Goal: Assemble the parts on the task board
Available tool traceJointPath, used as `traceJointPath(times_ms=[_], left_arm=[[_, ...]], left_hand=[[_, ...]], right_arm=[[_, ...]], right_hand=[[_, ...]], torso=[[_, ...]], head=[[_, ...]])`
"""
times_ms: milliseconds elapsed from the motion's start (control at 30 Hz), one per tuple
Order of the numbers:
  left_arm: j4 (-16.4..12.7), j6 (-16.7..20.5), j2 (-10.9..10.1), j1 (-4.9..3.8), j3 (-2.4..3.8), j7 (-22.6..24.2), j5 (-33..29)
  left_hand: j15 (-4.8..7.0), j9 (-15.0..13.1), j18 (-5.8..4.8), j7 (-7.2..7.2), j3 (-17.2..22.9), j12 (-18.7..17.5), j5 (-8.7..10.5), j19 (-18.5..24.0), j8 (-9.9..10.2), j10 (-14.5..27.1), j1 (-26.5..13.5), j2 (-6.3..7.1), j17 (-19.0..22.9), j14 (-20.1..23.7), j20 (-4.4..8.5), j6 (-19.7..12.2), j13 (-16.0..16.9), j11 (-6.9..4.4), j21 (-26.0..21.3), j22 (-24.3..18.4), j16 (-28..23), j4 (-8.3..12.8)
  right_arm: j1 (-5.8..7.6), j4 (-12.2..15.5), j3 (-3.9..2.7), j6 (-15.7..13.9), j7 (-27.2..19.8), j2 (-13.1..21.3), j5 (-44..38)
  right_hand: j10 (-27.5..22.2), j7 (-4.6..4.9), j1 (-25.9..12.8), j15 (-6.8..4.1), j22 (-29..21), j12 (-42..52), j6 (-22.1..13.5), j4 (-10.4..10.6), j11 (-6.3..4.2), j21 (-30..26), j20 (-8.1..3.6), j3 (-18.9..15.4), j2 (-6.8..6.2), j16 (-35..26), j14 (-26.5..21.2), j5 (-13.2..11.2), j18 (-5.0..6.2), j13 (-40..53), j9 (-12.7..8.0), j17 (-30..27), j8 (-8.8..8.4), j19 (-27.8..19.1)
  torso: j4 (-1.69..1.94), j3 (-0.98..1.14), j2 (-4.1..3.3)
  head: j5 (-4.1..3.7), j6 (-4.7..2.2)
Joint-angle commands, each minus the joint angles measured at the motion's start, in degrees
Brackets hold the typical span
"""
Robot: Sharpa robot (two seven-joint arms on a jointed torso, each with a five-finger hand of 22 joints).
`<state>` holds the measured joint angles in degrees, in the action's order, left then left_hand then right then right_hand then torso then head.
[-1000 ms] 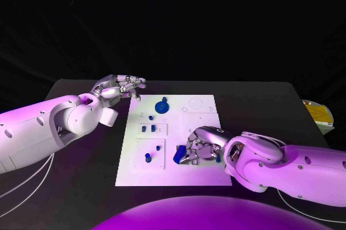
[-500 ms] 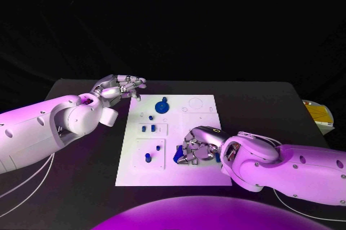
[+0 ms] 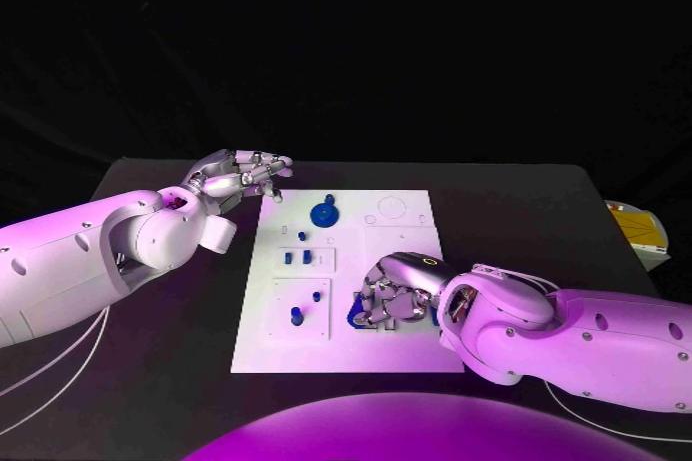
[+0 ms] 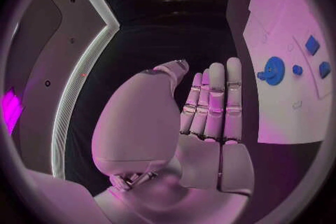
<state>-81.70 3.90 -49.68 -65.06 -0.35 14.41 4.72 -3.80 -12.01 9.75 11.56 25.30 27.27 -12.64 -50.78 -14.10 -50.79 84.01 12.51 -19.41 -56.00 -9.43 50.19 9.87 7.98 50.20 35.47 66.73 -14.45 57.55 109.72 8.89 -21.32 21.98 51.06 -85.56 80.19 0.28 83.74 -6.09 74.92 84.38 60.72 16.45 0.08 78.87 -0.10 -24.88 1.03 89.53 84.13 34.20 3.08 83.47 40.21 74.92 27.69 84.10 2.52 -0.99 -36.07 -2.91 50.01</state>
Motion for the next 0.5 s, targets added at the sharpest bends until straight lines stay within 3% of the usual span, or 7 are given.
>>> traceJointPath(times_ms=[33, 500], left_arm=[[-0.1, -1.0, 0.1, -0.03, 0.03, 0.3, -0.2], [0.0, -1.0, 0.1, -0.03, 0.00, 0.1, -0.2]], left_hand=[[-0.27, -0.1, 0.76, 0.10, 0.1, 0.3, -0.32, -0.2, -0.3, 0.4, 0.4, -0.18, -0.1, 0.1, -0.18, -0.4, -0.1, 0.14, -0.2, -0.1, -0.3, 0.1], [-0.28, -0.1, 0.75, 0.10, 0.2, 0.4, -0.32, -0.2, -0.3, 0.4, 0.3, -0.17, -0.1, 0.1, -0.18, -0.4, -0.1, 0.15, -0.2, -0.1, -0.3, 0.1]], right_arm=[[-0.03, 0.0, 0.00, 0.5, 0.5, 0.0, -2.0], [-0.03, 0.2, 0.00, 1.1, 0.5, 1.2, -2.7]], right_hand=[[7.9, -0.41, 7.6, -0.89, 11.5, 0.4, 0.1, 0.3, -4.06, 0.3, -0.37, -0.7, 5.88, 0.4, 5.8, 1.1, -0.97, 3.0, -0.1, 14.8, -0.38, 2.6], [8.0, -0.45, 8.9, -0.95, 11.6, 0.5, 0.0, 0.3, -4.13, 0.3, -0.44, -0.2, 5.65, 0.4, 5.8, 2.2, -0.97, 3.1, -0.2, 14.7, -0.47, 2.6]], torso=[[-0.03, 0.02, 0.02], [-0.04, 0.02, 0.01]], head=[[-0.01, -0.01], [0.05, -0.01]])
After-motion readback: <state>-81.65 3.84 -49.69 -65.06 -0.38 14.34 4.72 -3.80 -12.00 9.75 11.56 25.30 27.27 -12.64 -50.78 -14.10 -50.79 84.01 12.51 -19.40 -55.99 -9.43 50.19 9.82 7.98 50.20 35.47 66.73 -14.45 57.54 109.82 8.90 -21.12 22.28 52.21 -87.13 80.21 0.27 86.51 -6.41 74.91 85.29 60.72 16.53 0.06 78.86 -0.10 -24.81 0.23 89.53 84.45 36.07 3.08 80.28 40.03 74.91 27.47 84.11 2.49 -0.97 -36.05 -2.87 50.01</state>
